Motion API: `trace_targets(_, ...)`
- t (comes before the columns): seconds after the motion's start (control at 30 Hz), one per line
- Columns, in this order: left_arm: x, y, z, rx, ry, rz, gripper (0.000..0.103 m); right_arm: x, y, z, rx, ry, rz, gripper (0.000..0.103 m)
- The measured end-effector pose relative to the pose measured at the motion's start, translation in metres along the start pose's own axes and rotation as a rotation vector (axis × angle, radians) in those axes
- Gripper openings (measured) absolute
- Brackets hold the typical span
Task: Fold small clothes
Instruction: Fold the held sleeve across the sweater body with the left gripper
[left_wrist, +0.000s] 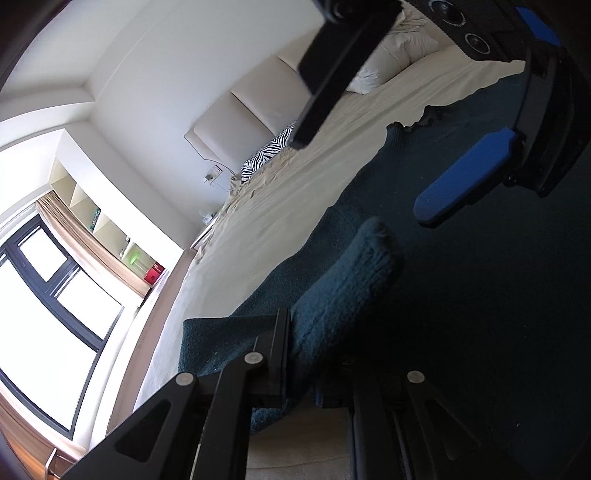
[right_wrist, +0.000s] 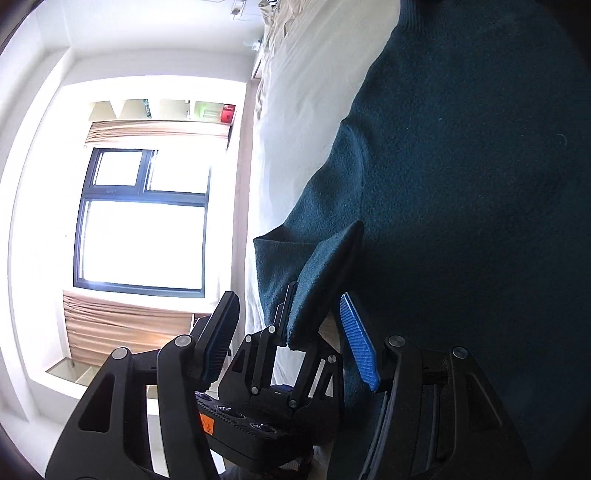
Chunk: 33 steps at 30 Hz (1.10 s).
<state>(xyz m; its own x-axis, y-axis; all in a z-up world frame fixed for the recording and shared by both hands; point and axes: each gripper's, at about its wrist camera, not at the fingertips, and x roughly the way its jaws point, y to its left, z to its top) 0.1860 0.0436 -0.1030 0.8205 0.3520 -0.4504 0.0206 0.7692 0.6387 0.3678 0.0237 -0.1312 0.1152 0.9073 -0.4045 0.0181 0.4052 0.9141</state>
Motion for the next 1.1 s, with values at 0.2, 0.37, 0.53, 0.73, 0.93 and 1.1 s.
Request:
trace_targets(0.2,-0.001,0.007,0.000,-0.022,-0.019,-0.011,0.012,0.057,-0.019,0.028,0.036,0.098,-0.103,0.049)
trace_targets(0.37,0.001,0.007,-0.001,-0.019,-0.016,-0.022,0.016,0.075,-0.017,0.037,-0.037,0.094,-0.112,0.010)
trace_targets(0.53,-0.020,0.029,-0.001,-0.120,-0.055,-0.072,0.067,0.039,0.007,0.041,-0.116,0.004,-0.195,0.007)
trace_targets(0.73,-0.014,0.110,-0.015,-0.511,0.014,-0.294,0.060,-0.037,0.001,0.075,-0.143,-0.128,-0.349,0.007)
trace_targets(0.93,0.018,0.168,-0.026,-0.809,0.087,-0.463,0.033,-0.112,-0.032,0.113,-0.096,-0.259,-0.480,0.007)
trace_targets(1.1,0.038,0.175,-0.021,-0.907,0.108,-0.561,0.029,-0.159,-0.068,0.135,-0.045,-0.318,-0.535,0.007)
